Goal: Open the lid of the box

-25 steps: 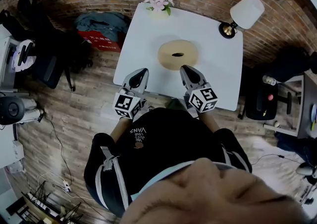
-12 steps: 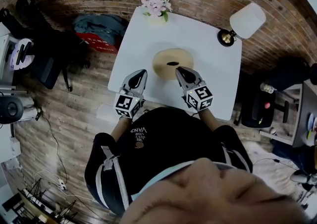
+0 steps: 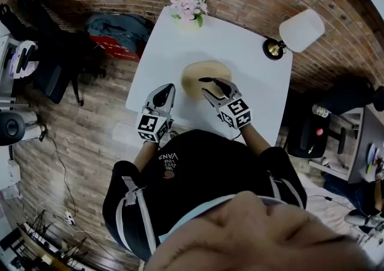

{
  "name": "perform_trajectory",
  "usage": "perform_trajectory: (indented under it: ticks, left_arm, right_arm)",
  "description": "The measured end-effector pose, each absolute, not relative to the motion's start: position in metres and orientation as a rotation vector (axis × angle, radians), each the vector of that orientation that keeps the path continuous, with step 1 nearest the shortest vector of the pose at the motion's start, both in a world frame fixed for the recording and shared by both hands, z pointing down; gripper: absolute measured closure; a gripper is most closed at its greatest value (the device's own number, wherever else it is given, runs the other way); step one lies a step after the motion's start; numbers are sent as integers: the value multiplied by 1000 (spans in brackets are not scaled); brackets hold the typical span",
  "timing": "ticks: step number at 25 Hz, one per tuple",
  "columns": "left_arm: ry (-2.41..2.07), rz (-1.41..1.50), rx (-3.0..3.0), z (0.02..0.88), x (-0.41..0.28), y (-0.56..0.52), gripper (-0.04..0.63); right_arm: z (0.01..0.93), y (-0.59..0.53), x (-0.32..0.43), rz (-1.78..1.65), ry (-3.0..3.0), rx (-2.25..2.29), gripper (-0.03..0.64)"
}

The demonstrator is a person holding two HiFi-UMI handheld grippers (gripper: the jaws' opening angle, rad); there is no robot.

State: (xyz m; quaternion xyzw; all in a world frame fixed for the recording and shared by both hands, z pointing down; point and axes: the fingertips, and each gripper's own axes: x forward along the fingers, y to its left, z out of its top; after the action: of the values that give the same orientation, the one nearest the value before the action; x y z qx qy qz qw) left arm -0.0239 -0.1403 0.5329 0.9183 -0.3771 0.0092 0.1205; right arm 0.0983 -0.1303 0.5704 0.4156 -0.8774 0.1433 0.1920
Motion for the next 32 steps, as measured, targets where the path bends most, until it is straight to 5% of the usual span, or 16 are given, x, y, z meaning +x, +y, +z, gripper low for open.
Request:
perform_trajectory:
  ticks: [17, 32]
  left_arm:
    - [-1172, 52, 2579, 556, -34, -136, 584]
    - [-1239, 74, 2501, 577, -55, -132, 584]
  right_arm:
    - [624, -120, 81, 235, -2287, 668, 308]
    - [661, -112, 78, 87, -2003, 296, 295]
